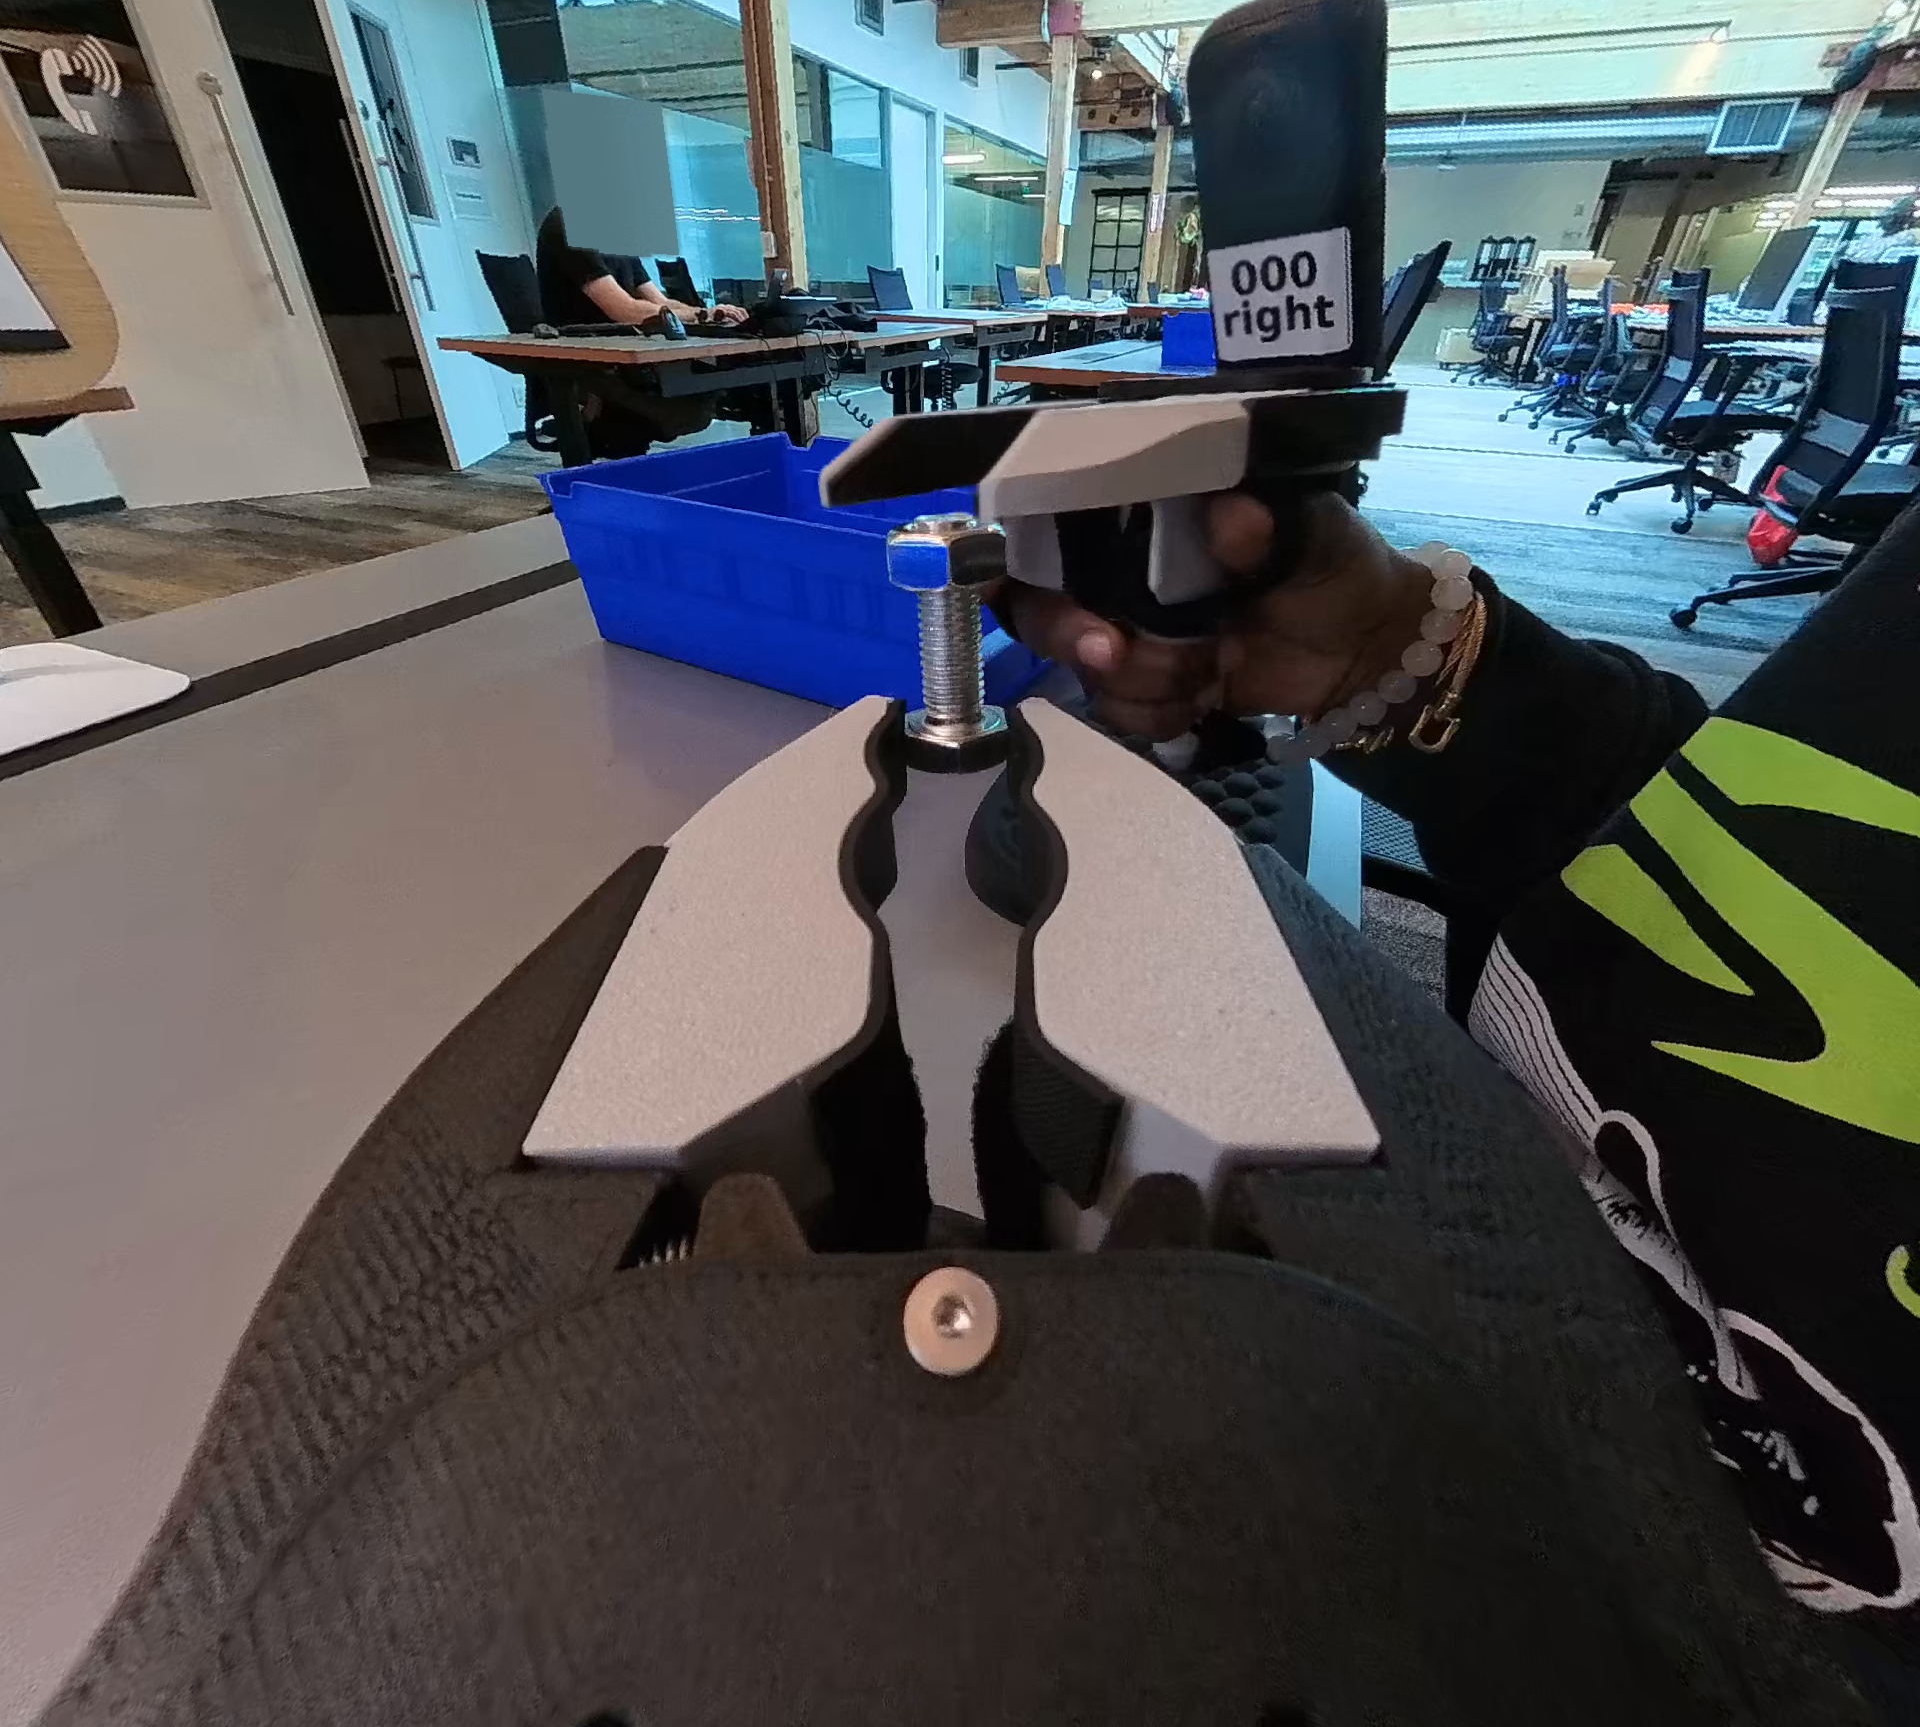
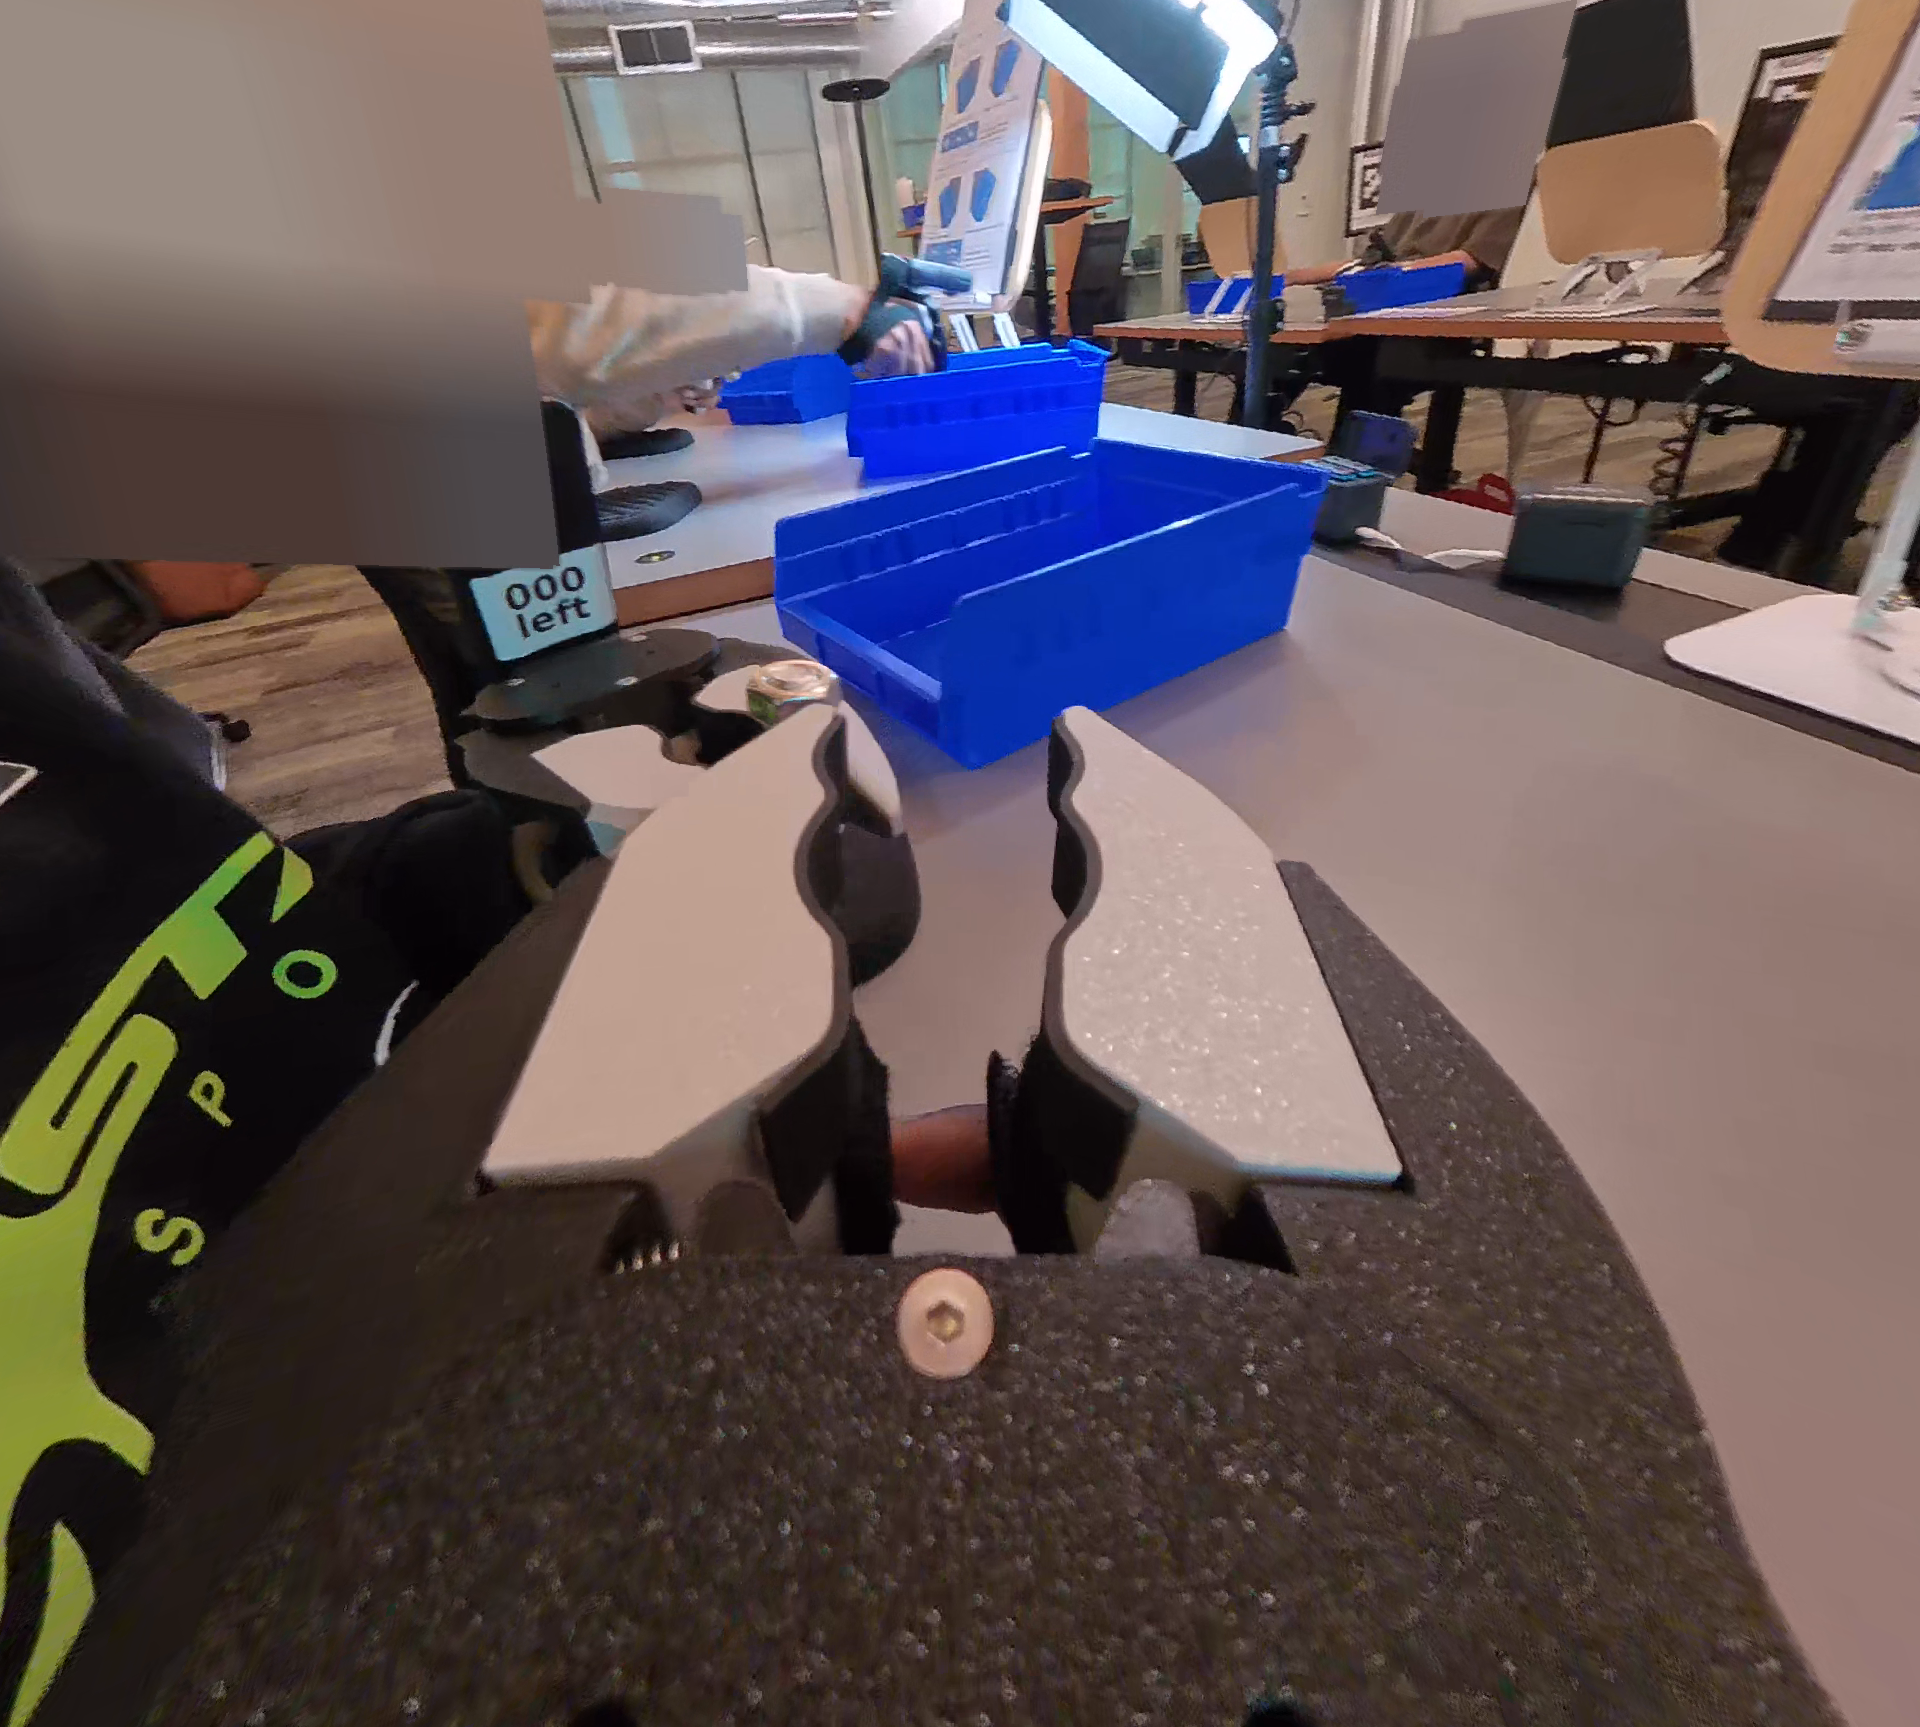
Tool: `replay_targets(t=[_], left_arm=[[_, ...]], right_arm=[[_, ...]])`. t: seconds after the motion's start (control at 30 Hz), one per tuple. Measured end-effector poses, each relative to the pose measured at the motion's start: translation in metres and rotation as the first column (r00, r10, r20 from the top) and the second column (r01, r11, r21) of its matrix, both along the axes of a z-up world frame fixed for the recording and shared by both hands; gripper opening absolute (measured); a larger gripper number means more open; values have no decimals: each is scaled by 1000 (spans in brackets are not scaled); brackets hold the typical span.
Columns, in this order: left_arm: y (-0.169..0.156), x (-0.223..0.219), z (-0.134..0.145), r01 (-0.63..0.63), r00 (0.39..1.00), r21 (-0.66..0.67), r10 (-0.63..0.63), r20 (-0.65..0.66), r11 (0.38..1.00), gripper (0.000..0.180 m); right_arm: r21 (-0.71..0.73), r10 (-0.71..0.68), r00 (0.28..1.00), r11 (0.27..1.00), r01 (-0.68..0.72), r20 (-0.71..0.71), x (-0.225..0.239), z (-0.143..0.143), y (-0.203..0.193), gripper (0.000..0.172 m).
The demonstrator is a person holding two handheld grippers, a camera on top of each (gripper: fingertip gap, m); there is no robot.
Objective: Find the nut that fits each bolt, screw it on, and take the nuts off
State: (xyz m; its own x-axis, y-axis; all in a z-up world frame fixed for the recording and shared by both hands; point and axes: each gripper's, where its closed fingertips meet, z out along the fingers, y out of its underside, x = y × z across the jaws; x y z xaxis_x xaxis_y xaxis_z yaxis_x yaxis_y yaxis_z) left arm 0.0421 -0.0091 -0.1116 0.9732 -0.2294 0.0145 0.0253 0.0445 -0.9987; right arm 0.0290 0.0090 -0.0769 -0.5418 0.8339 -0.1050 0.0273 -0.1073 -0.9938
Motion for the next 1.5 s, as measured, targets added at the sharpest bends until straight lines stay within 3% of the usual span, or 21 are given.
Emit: replay_targets(t=[0.23,0.43,0.63,0.73,0.8,0.87,1.0,1.2,1.5], left_arm=[[1,4,-2,10,1000,-7,-10,-7,1000,18],[2,11,-3,30,999,-11,-30,-17,999,18],[1,9,-2,33,999,-1,-33,-6,999,18],[0,4,-1,18,1000,3,-18,2,1000,18],[-2,2,1,21,1000,13,-21,3,1000,18],[-2,1,1,14,1000,11,-14,0,1000,18],[0,3,-1,19,1000,3,-19,-1,1000,18],[1,3,-3,17,1000,-9,-17,-8,1000,18],[4,12,-5,46,999,-18,-46,-21,999,18]], right_arm=[[5,100,995,995,-100,4,-12,1,-34,62],[35,106,994,994,-107,38,-26,-7,-45,64],[28,83,996,996,-84,38,-16,-7,-31,64],[20,64,997,998,-65,36,-5,-7,-15,57],[15,-22,999,1000,21,28,-2,-9,6,19],[3,-50,998,999,50,22,3,-8,18,11],[5,-39,999,999,39,4,5,-3,16,21],[-26,83,997,996,-83,-3,-2,4,-16,64],[10,128,991,992,-128,30,-23,-5,-42,71]])
